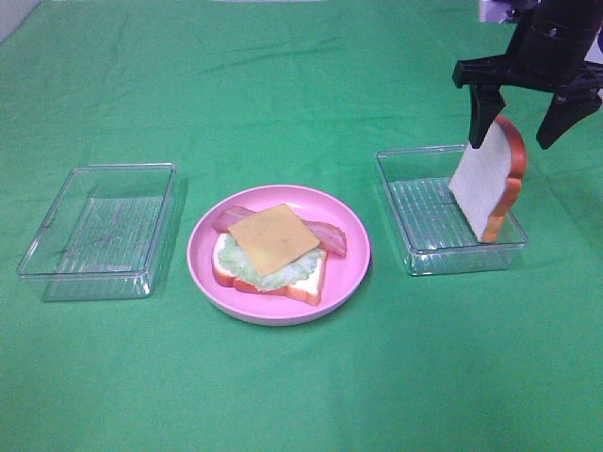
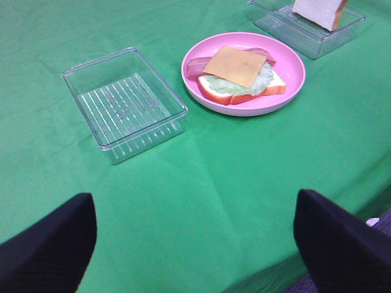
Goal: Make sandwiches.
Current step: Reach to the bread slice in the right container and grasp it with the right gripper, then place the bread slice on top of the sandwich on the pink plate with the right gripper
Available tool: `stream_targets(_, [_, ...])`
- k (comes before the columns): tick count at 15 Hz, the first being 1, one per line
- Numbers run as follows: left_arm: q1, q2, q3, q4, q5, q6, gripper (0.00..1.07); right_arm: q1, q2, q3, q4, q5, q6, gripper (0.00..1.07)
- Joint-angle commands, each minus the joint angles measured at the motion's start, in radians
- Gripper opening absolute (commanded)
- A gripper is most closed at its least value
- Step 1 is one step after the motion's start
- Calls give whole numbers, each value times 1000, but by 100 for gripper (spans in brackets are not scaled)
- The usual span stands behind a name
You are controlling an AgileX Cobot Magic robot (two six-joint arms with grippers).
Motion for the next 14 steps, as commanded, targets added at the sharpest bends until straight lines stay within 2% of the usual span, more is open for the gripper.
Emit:
stream_targets(1, [-1, -7, 3, 4, -9, -4, 83, 0, 37, 16, -6, -20, -18, 73])
stream_targets(3, [-1, -7, 3, 4, -9, -4, 83, 0, 58, 16, -33, -29, -17, 71])
stream_targets(8, [-1, -7, 3, 4, -9, -4, 83, 0, 65, 16, -61, -42, -17, 13])
stream_targets(10, [-1, -7, 3, 4, -9, -4, 83, 0, 61, 16, -61, -33, -17, 0])
stream_targets(14, [-1, -7, 3, 4, -9, -4, 83, 0, -19, 8, -46, -39, -13, 0])
